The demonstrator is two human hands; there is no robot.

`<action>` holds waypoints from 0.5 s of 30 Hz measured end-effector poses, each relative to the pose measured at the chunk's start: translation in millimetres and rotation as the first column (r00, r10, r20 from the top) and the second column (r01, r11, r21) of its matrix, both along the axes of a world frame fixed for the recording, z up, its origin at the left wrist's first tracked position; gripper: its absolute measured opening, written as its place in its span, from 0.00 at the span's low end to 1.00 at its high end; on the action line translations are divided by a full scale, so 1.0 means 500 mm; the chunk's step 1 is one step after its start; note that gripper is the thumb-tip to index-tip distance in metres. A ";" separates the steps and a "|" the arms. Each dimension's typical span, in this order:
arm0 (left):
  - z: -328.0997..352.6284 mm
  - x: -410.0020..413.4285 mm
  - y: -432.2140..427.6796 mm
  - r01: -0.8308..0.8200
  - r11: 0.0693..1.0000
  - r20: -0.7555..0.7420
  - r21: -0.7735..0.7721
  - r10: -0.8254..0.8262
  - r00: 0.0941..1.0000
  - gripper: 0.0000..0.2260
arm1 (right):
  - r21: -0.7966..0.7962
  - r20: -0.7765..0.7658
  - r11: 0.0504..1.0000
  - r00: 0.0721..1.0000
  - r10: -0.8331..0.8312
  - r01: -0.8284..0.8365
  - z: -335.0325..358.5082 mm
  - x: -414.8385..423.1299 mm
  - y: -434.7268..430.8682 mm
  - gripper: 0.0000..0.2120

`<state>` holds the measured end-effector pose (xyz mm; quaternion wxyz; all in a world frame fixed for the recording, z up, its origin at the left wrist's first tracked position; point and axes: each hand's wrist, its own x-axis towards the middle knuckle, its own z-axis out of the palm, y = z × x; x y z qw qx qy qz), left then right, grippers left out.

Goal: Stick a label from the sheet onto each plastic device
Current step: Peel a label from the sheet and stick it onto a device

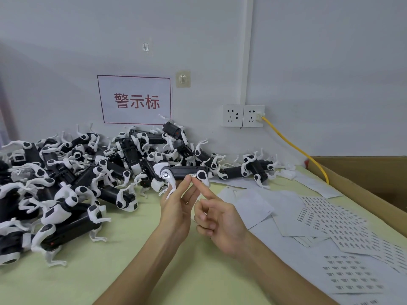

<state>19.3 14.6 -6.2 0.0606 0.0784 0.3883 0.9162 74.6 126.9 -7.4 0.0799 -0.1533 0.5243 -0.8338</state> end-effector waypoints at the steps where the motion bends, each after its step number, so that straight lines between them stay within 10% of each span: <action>1: 0.000 0.000 0.000 -0.003 1.000 0.001 0.000 0.003 1.000 0.16 | -0.001 0.000 1.000 1.000 -0.002 0.002 0.000 0.000 0.000 0.26; 15: -0.005 -0.004 0.002 -0.145 0.989 0.072 -0.023 0.147 0.987 0.10 | 0.025 0.015 0.999 1.000 0.022 -0.023 -0.007 0.002 -0.003 0.26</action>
